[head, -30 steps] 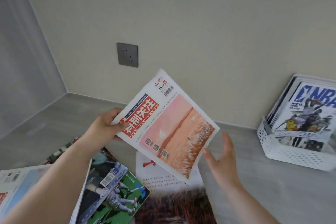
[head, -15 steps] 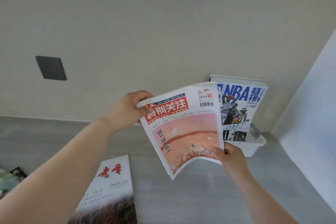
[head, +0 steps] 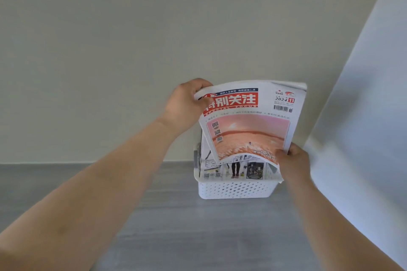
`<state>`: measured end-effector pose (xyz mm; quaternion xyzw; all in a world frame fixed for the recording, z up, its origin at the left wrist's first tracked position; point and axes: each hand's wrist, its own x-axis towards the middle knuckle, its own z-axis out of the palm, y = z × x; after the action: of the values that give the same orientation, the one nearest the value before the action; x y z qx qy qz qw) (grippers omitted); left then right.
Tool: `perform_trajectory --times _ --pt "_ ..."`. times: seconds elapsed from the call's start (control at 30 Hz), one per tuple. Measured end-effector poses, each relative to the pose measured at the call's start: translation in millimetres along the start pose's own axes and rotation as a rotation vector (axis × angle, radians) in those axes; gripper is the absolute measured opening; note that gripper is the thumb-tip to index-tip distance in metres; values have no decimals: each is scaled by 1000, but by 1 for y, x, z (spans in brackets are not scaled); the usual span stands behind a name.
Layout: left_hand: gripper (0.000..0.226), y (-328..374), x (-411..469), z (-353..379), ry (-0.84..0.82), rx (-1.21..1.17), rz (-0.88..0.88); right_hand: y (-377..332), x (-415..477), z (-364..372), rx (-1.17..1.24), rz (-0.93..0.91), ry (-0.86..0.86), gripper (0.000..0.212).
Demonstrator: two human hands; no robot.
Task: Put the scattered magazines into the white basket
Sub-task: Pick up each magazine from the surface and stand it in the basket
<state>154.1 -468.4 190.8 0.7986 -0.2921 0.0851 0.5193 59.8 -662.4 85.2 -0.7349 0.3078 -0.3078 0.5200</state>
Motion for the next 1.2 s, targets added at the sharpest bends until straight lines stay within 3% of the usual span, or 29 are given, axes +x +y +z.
perform_trajectory --times 0.43,0.5,0.63,0.7,0.77,0.93,1.2 --pt "21 -56 8 63 -177 170 -207 66 39 35 -30 138 -170 32" --pt "13 -61 10 69 -147 152 -190 71 42 40 -54 152 -134 32" --pt "33 -76 12 79 64 65 -203 69 48 45 -2 139 -103 38" --pt "35 -87 8 84 199 9 -230 68 50 47 86 141 -120 49" --pt "36 -101 5 89 234 10 -282 70 51 49 118 157 -143 56" --pt "47 -125 6 94 174 171 -375 75 55 54 169 173 -155 55" --pt "56 -127 14 101 1 155 -360 76 54 57 54 116 -149 49"
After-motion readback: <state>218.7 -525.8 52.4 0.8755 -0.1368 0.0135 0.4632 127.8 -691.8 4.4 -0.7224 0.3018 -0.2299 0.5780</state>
